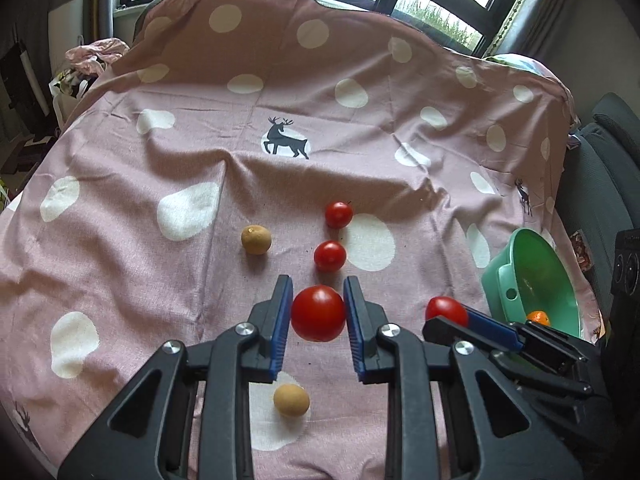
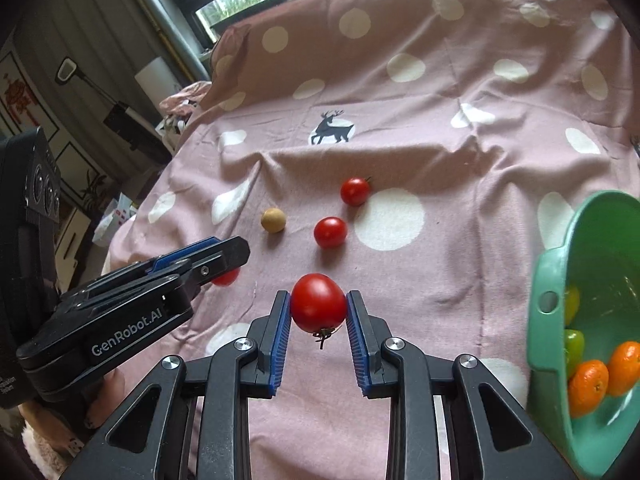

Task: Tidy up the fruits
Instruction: 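Close the left gripper on a cherry tomato while the right gripper grasps another, then carry both held cherry tomatoes over the green bowl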

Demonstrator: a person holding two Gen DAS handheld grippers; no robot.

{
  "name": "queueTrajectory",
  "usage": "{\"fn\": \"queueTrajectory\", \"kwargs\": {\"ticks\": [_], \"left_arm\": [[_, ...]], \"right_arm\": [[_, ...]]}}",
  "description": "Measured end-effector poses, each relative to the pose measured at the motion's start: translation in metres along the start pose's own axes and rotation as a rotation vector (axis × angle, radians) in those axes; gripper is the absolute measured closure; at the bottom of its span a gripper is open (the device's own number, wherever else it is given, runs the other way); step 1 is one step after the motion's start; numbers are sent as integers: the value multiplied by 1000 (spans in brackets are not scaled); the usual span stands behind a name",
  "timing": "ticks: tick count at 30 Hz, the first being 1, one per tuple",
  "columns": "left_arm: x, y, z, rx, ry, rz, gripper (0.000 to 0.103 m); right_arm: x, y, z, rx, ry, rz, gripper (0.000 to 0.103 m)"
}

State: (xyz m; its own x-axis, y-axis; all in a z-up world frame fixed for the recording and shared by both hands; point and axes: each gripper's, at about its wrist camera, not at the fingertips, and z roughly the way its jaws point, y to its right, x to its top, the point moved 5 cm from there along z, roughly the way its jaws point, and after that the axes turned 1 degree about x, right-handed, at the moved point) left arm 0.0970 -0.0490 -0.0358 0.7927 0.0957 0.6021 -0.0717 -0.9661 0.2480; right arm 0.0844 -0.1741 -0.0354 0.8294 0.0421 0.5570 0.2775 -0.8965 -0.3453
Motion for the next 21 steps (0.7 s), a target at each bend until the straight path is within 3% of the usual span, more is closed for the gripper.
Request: {"fn": "queueTrajectory", "kwargs": {"ticks": [12,21], "left_arm": [[-5,67,-47,-66,132,133,77],[-16,137,-47,-138,152,252,77]], "right_arm": [[17,50,-78,-67,197,133,74],[16,98,-122,-85,297,255,74]]}}
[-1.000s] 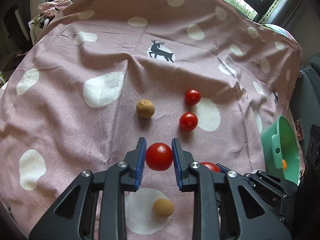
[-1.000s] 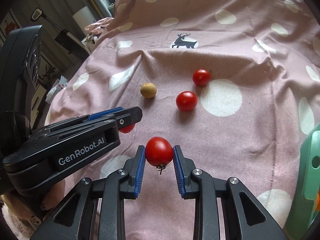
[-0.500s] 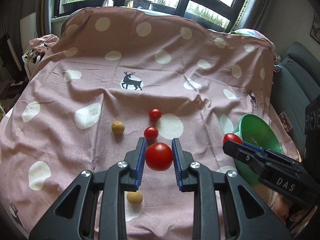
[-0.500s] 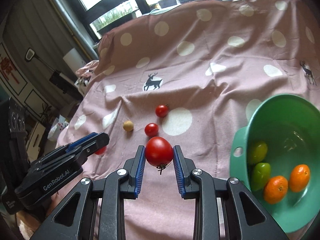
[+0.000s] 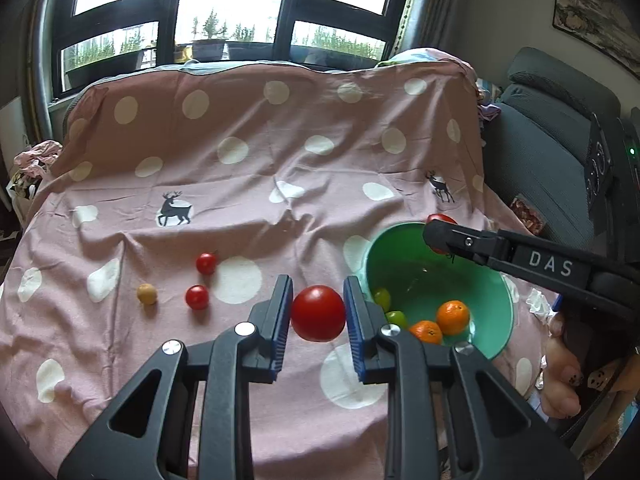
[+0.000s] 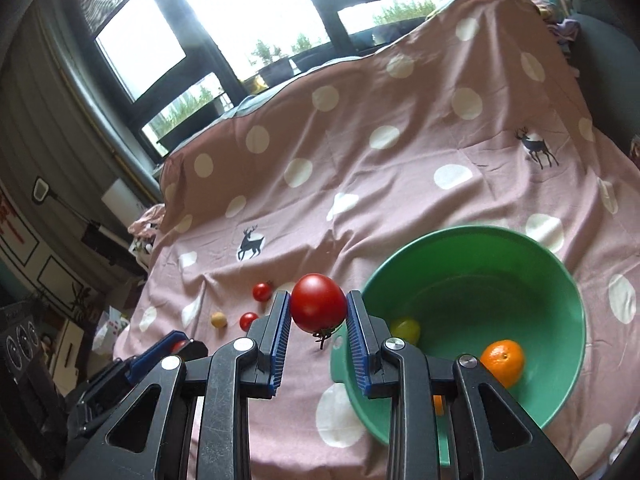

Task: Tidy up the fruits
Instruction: 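Carry both held cherry tomatoes over the green bowl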

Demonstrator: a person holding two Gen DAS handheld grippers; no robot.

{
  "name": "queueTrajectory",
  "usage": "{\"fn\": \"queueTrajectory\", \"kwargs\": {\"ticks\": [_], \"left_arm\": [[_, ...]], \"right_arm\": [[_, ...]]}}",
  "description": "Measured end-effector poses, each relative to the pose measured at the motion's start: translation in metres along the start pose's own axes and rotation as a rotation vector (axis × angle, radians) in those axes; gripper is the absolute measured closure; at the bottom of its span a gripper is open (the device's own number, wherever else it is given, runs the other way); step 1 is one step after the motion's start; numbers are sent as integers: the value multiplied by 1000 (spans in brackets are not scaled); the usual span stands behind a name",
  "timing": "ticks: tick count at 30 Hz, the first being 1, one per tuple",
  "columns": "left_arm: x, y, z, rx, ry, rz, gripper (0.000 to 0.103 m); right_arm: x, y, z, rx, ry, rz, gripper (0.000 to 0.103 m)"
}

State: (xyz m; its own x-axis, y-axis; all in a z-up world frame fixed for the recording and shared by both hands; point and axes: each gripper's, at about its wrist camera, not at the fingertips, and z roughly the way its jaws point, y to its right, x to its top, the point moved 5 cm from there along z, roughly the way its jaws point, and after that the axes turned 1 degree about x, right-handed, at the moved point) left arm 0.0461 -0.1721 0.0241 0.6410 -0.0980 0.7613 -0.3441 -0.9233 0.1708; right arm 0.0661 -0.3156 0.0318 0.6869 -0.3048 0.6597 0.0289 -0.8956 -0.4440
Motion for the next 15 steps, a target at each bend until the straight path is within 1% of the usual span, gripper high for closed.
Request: {"fn": "queueTrajectory", "kwargs": {"ticks": [3,6,9,15], "left_arm": [[-1,21,12,-33,-23,20,77],[-3,38,23,-55,-49,37,77],[-7,52,36,-94,-84,39,77],[-14,74,57,-136,-143,58,77]], "right_arm": [[4,18,-10,-30,21,32,74],[6,34,-17,-41,28,65,73],[8,48,-19,-61,27,91,73],[7,74,-20,-101,10,135,73]]}}
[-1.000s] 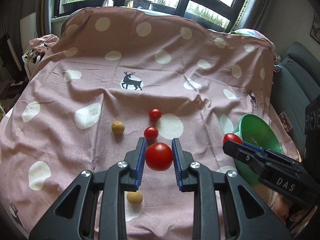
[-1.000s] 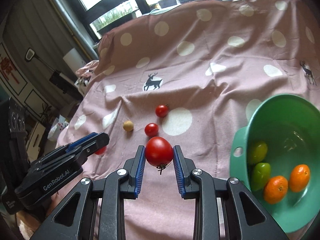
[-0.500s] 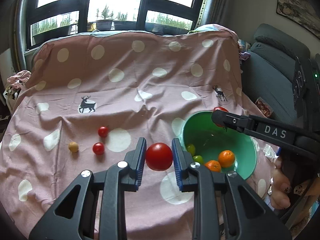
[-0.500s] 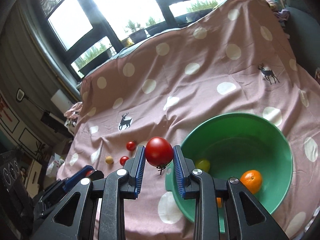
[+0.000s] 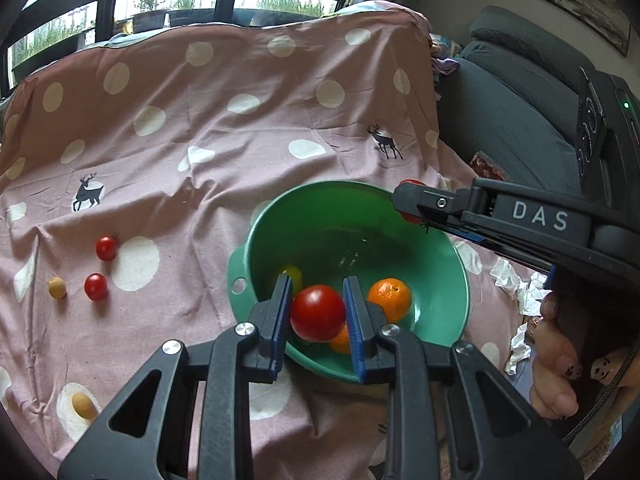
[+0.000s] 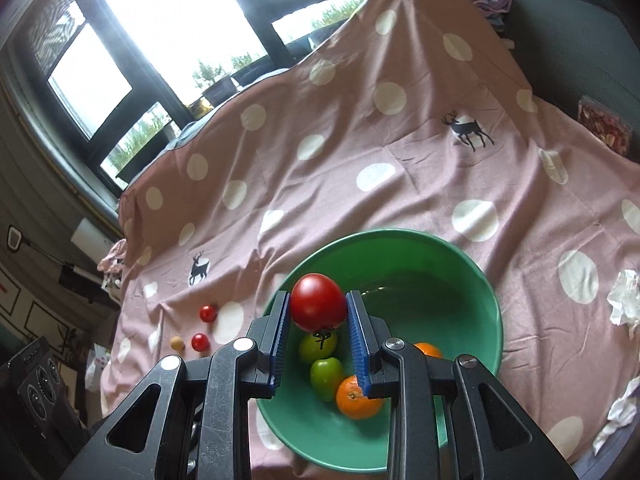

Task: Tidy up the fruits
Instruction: 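Carry both held cherry tomatoes over the green bowl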

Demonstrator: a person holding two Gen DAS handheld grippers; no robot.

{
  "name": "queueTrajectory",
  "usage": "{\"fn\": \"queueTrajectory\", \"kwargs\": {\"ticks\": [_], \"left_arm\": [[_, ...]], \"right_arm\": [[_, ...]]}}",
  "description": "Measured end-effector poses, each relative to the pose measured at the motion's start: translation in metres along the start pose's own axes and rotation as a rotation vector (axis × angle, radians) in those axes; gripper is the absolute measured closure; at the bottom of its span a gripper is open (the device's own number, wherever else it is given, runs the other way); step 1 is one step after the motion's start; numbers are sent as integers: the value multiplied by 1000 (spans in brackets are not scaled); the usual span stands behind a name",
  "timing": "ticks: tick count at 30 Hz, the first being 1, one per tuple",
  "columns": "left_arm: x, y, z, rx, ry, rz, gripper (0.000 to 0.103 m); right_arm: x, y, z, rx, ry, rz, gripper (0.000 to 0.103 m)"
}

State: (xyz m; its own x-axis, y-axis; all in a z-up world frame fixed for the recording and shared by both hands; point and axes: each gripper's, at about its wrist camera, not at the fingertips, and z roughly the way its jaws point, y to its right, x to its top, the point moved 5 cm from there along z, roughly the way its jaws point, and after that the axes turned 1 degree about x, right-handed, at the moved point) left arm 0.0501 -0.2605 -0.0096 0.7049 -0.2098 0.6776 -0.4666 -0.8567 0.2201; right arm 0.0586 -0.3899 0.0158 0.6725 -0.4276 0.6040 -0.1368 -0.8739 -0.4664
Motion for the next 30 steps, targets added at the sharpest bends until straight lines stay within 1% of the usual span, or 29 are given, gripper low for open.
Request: {"fn": "queueTrajectory", "kwargs": {"ticks": [6,14,19,30], "left_arm": [[-6,13,21,-64,-68,-3,77],[-16,23,42,-112,-146,4,77],[-19,25,51,-119,-183,2,77],[-19,22,59,-126,-207,-9,77]], "right_arm": [[1,21,8,-47,-26,40,73],[-1,39,19,-143,-61,48,73],[-4,42,25,-165,-88,41,73],[-8,46,38,-202,-135,32,73]]}}
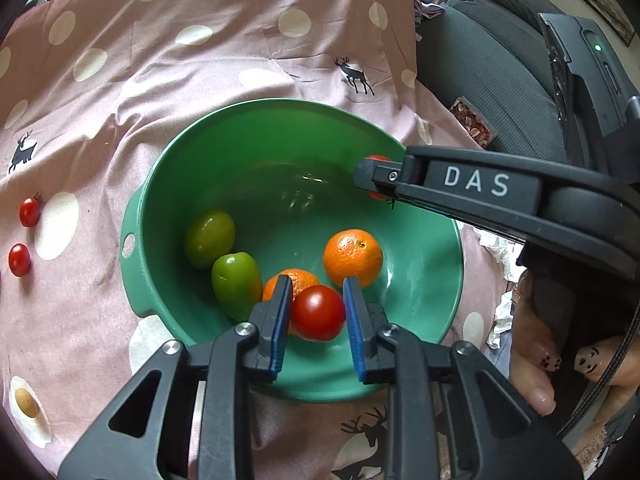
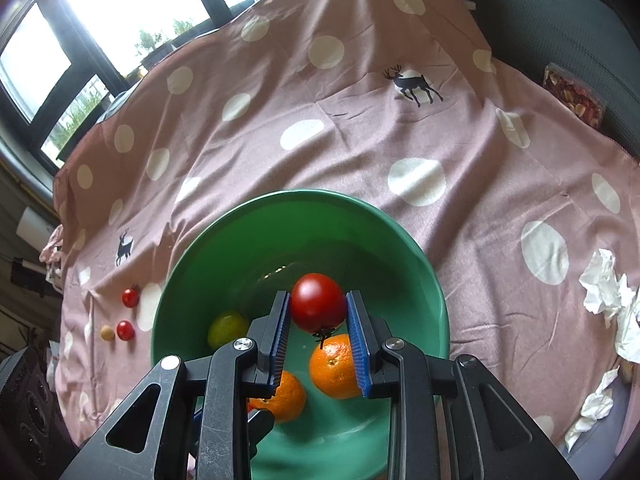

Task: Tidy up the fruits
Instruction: 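Carry both held cherry tomatoes over the green bowl, then open both grippers to drop the tomatoes into the bowl, then move both tools back to the remaining cherry tomatoes on the sheet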

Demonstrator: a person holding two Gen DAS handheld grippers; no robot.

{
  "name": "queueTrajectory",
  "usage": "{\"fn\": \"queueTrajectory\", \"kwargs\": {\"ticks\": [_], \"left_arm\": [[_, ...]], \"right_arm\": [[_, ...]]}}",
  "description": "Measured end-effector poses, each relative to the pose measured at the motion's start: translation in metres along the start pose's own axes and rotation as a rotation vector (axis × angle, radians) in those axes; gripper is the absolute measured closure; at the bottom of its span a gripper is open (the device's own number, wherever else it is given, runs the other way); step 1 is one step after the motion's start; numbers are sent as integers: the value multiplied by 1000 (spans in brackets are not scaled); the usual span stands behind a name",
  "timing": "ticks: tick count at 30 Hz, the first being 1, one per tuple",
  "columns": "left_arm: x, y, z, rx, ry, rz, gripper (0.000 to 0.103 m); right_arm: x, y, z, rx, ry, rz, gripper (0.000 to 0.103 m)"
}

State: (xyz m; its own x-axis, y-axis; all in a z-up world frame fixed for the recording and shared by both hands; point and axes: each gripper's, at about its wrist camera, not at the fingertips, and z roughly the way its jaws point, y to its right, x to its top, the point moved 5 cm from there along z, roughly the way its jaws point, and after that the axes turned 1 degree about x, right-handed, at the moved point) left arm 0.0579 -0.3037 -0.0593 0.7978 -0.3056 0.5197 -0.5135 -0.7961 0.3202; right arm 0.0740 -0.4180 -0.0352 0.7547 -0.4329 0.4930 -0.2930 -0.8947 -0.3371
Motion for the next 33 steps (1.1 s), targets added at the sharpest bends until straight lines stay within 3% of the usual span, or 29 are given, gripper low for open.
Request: {"fn": "queueTrajectory", "kwargs": {"ticks": [8,10,11,12,14,18,22,28,30,31,33], "left_arm": [[1,-3,-2,-16,4,-29,76],[2,-4,-5,-25,17,-34,68],[3,-4,-8,-25,25,-34,57],[3,-4,-11,-21,36,-34,53],[5,-6,-18,-14,57,-36,49],[7,-17,-36,-1,95,-57,47],[8,-42,-61,43,141,-98,40],[4,-92,-103,152,204,-163,34],[4,-116,-119,201,220,-186,30],[4,-128,-127,235,235,-208,23],[2,-157,-146,319,279,-265,17]], "right_arm": [[1,2,1,-8,-1,5,73],[1,2,1,10,-1,13,73],[1,2,1,14,-3,17,73],[0,3,1,12,-4,16,71],[0,3,0,6,2,17,61],[2,1,-7,15,25,21,58],[3,-3,-12,11,48,10,46],[4,-14,-19,-1,77,-9,41],[5,-18,-21,4,90,-14,35],[5,-20,-23,11,98,-17,31],[5,-25,-25,22,109,-25,30]]}}
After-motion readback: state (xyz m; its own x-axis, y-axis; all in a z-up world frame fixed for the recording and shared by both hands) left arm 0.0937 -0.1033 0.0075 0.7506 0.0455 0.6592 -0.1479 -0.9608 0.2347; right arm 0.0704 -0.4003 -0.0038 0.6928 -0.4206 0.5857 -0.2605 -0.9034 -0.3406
